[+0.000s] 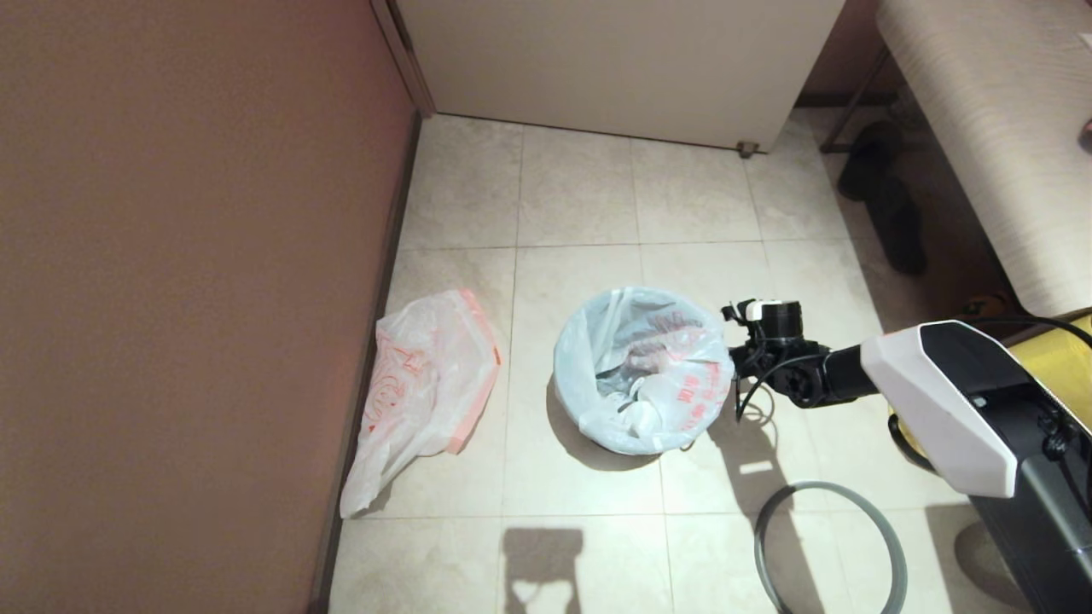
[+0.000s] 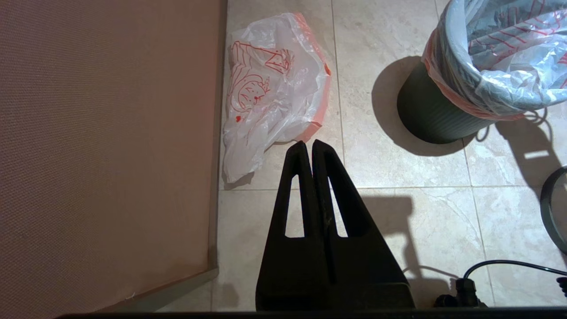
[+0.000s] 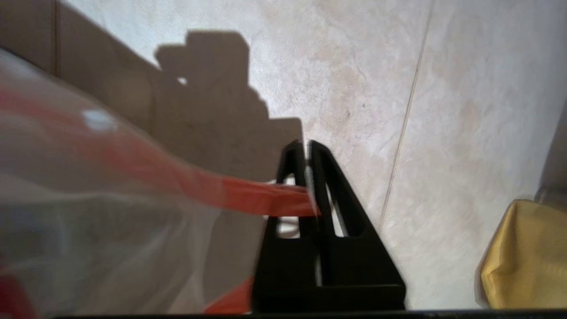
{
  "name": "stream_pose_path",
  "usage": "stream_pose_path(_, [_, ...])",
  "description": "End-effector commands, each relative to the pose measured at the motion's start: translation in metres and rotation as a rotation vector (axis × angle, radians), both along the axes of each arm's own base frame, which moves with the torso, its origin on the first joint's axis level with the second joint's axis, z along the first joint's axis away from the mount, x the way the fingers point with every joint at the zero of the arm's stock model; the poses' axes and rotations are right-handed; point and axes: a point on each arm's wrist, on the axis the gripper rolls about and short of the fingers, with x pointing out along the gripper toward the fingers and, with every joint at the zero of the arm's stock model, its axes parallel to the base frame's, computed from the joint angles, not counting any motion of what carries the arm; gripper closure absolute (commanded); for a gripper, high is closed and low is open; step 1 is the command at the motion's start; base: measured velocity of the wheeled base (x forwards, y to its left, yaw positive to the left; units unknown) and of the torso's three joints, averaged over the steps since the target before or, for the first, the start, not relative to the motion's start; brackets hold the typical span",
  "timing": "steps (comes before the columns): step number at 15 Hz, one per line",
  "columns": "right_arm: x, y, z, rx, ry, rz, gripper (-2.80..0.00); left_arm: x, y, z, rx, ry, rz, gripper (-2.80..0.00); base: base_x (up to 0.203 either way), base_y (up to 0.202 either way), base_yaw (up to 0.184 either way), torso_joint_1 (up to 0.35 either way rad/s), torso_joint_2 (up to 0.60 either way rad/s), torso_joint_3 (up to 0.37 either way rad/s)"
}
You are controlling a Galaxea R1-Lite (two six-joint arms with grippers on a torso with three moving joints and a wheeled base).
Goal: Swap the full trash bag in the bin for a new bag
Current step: Place the trash bag on the floor
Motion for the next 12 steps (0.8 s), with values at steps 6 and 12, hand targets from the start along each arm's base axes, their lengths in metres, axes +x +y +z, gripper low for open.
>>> stream_pose_path(6, [-0.083,0.083,0.116,0.175,-0.031,0.025,0.0,0.0,0.0,0.0,0.0,0.0,0.0,0.0,0.0,0.0,0.0,0.0,0.0,0.0])
stream_pose_path(12, [-0.134,0.064,0.135,0.173,0.028,-0.051,0.0,0.0,0.0,0.0,0.0,0.0,0.0,0.0,0.0,0.0,0.0,0.0,0.0,0.0])
